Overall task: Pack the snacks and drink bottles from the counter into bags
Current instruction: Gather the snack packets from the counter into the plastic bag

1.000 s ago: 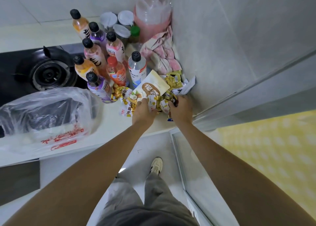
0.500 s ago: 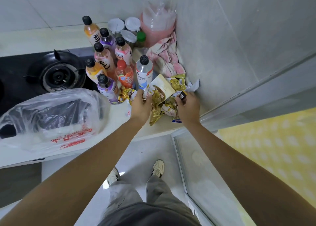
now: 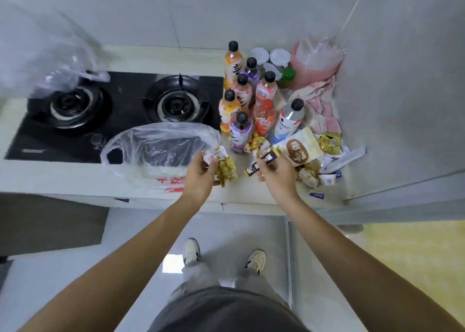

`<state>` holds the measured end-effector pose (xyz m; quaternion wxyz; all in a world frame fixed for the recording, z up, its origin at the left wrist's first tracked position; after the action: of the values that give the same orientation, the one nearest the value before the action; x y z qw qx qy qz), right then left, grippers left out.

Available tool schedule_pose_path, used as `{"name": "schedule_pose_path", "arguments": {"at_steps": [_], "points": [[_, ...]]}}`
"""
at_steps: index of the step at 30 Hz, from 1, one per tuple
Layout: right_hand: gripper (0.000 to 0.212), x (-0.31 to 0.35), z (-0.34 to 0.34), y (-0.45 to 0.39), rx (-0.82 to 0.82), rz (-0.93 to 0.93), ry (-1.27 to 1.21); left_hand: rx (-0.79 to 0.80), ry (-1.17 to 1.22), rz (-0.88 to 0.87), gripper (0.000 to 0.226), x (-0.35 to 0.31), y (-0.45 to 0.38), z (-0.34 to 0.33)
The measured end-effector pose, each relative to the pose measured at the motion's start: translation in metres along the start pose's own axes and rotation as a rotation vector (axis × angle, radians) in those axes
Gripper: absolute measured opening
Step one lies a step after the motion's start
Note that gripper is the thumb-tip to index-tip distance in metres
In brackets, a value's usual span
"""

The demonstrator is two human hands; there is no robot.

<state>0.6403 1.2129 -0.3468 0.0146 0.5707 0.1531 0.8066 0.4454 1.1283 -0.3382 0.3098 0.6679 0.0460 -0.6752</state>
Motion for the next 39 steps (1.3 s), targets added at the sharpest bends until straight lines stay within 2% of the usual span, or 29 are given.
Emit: {"name": "schedule_pose_path", "arguments": {"at_steps": [3,5,8,12,16,19,22,28,39], "points": [[0.022,0.020,-0.053,0.002,0.077,0.009,0.035,-0.101,-0.039,0.007,0.012,0.002,-0.002,0.051],[0.026,0.032,-0.086,0.002,0.131,0.043,0.072,-0.144,-0.030,0.018,0.013,0.004,-0.006,0.081],[0.022,0.042,-0.133,-0.004,0.178,0.057,0.148,-0.191,-0.044,0.019,0.008,0.009,-0.018,0.118],[0.008,0.043,-0.184,-0.022,0.208,0.032,0.208,-0.208,-0.115,0.049,0.015,0.010,-0.042,0.151],[0.020,0.051,-0.220,-0.031,0.235,-0.026,0.296,-0.152,-0.178,0.089,0.013,0.017,-0.072,0.167],[0.006,0.047,-0.236,-0.038,0.250,-0.011,0.374,-0.103,-0.318,0.103,0.022,0.022,-0.087,0.173],[0.023,0.045,-0.234,-0.036,0.216,-0.041,0.400,-0.123,-0.483,0.011,0.029,0.022,-0.084,0.181],[0.012,0.044,-0.205,-0.017,0.120,0.010,0.374,-0.040,-0.555,-0.163,0.012,0.011,-0.060,0.170],[0.005,-0.018,-0.049,0.017,-0.155,-0.064,0.280,0.270,-0.618,-0.267,0.011,0.005,-0.029,0.016]]}}
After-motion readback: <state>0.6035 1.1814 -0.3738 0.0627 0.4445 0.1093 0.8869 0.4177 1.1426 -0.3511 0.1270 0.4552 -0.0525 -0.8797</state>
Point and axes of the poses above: each hand's wrist, its own y-axis away from the middle knuckle, its own z-axis out of the back of the hand, x = y × z, the point moved 2 cm from there along -y, towards the middle knuckle, and after that the axes turned 2 degrees about -z, right-handed, at the moved point
